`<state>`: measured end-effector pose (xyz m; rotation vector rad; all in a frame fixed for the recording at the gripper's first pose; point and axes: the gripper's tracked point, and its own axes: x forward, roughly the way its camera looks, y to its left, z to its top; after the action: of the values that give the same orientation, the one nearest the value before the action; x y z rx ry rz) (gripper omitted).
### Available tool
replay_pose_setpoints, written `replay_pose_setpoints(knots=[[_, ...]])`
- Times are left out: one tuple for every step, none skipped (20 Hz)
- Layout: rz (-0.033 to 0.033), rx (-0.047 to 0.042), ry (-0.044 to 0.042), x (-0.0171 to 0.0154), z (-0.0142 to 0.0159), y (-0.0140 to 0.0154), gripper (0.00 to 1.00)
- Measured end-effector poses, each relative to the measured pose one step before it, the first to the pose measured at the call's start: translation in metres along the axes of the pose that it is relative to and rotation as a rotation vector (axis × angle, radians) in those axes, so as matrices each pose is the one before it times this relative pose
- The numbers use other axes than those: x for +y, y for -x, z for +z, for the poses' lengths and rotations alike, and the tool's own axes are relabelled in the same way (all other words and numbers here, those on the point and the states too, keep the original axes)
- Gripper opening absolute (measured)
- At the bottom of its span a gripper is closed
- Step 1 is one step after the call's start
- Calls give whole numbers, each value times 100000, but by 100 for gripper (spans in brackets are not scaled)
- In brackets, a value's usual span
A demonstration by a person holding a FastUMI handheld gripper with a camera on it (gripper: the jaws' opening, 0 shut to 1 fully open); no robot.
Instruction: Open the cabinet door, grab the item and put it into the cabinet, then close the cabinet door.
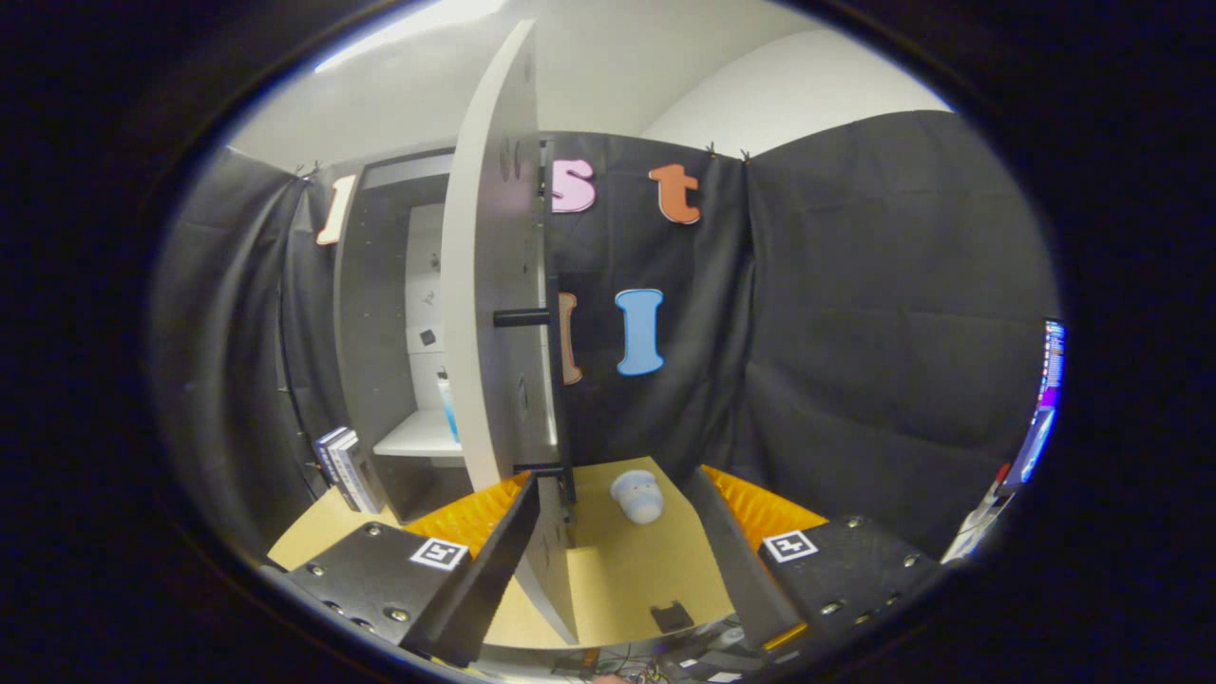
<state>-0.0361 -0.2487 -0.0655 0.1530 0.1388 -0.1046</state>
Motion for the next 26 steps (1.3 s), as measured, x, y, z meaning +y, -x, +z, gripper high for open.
replay_pose_setpoints(knots=[[2245, 26, 260, 522, -167, -49, 97], [2752, 164, -54, 669, -19, -58, 97], [2792, -155, -55, 1183, -3, -88, 97], [3215, -284, 338, 1178, 24, -145, 97], [3341, -203, 226, 1227, -46, -346, 97], [3281, -235, 342, 1044, -74, -299, 97], [3281, 7, -65, 1132, -6, -466, 97], [3106, -20, -227, 1214, -31, -378, 97], [2512, -33, -126, 1032, 39, -520, 97], [1284, 152, 238, 734, -110, -639, 97], [948, -103, 1347, 576, -39, -652, 97], [911, 250, 1424, 543, -137, -826, 97], [2232, -605, -514, 1178, 197, 1034, 97], [2930, 367, -1433, 730, -311, -2020, 98], [2163, 581, -1065, 834, -190, -766, 98], [1964, -34, -597, 611, 10, -749, 98], [1789, 63, 575, 811, 74, -761, 98], [808, -4, 1119, 727, 19, -829, 99], [1369, -639, 611, 780, 199, -877, 100], [1005, 504, 488, 1081, -230, -902, 100], [794, -1563, 1283, 996, 285, -1124, 100], [331, -511, 1620, 835, 129, -1198, 100], [-38, -84, 521, 753, 94, -995, 100], [24, 251, -208, 747, -175, -1047, 100], [73, 403, -1277, 639, -79, -1094, 100], [380, 424, -1036, 641, -212, -1053, 100]])
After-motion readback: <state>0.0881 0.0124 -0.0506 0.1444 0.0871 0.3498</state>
